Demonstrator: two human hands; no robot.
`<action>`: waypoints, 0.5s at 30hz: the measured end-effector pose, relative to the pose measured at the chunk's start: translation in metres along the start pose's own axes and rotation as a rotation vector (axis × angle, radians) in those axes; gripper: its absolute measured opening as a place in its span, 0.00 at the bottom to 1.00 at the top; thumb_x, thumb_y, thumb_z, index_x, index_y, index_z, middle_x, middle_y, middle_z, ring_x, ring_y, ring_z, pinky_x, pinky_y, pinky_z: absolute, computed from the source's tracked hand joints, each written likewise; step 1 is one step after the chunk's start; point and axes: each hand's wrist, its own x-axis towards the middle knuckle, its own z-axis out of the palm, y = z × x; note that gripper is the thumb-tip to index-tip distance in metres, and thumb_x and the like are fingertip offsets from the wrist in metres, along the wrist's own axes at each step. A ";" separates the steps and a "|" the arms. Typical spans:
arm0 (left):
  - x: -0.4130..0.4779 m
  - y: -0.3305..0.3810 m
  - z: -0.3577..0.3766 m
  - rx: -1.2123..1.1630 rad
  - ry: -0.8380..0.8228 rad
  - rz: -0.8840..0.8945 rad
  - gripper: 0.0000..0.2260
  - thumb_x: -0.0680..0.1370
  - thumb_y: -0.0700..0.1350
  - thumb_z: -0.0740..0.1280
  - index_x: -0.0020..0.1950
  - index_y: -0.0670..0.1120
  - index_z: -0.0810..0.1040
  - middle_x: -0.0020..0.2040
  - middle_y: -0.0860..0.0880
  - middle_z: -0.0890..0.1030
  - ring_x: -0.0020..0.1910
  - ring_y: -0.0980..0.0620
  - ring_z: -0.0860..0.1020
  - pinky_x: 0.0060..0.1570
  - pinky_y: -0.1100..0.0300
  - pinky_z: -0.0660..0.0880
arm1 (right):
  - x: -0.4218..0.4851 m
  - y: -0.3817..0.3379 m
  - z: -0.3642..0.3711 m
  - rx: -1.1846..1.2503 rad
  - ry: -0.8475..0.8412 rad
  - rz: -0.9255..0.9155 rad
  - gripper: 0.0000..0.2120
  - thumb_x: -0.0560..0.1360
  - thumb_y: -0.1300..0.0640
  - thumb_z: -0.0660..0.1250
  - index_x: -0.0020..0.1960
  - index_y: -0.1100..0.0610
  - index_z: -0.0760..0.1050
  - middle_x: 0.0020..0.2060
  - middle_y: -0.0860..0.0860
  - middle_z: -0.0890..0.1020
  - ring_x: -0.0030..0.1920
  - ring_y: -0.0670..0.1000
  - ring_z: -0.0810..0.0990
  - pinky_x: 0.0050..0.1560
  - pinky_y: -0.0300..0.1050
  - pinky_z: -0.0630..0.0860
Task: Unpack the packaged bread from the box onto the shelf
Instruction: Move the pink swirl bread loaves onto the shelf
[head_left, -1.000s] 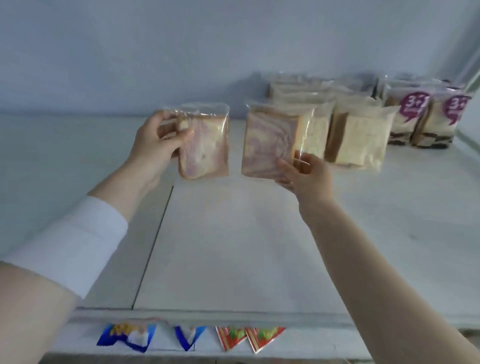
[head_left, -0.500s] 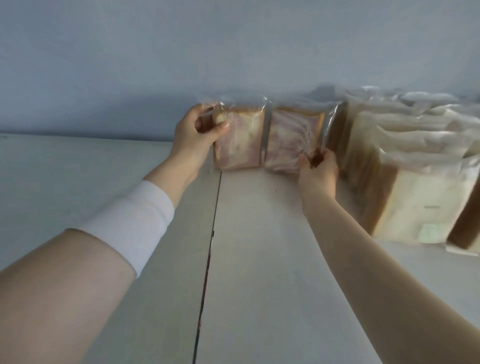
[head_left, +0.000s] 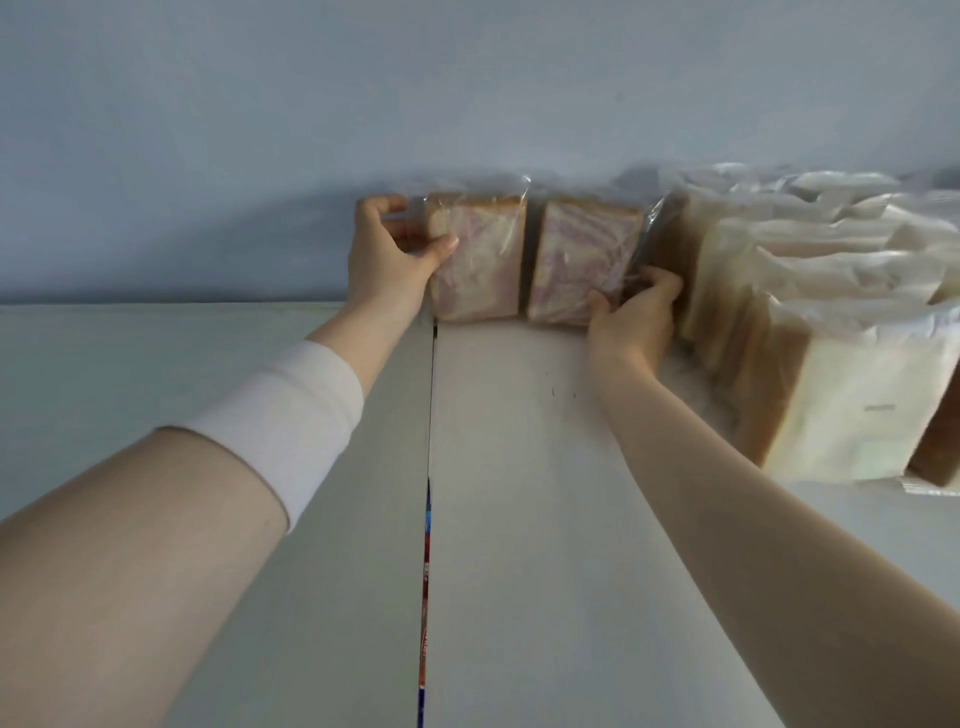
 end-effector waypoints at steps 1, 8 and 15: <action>-0.002 0.002 0.001 0.017 0.005 -0.008 0.26 0.70 0.40 0.74 0.63 0.39 0.66 0.50 0.46 0.78 0.47 0.52 0.77 0.56 0.57 0.74 | 0.000 -0.001 0.000 -0.017 -0.014 -0.003 0.21 0.74 0.62 0.66 0.64 0.61 0.65 0.58 0.57 0.77 0.58 0.55 0.75 0.51 0.33 0.64; -0.052 0.020 -0.019 0.525 0.035 0.064 0.29 0.72 0.46 0.71 0.68 0.39 0.64 0.66 0.41 0.71 0.65 0.45 0.69 0.62 0.56 0.65 | -0.038 -0.003 -0.028 -0.299 -0.152 -0.260 0.30 0.76 0.61 0.63 0.74 0.62 0.53 0.70 0.59 0.62 0.71 0.57 0.61 0.69 0.45 0.57; -0.179 0.080 -0.030 1.231 -0.376 0.381 0.22 0.74 0.45 0.68 0.65 0.43 0.67 0.62 0.40 0.70 0.62 0.39 0.69 0.58 0.47 0.67 | -0.118 0.005 -0.134 -0.767 -0.263 -0.542 0.23 0.77 0.60 0.60 0.70 0.56 0.60 0.66 0.57 0.65 0.66 0.59 0.64 0.63 0.52 0.65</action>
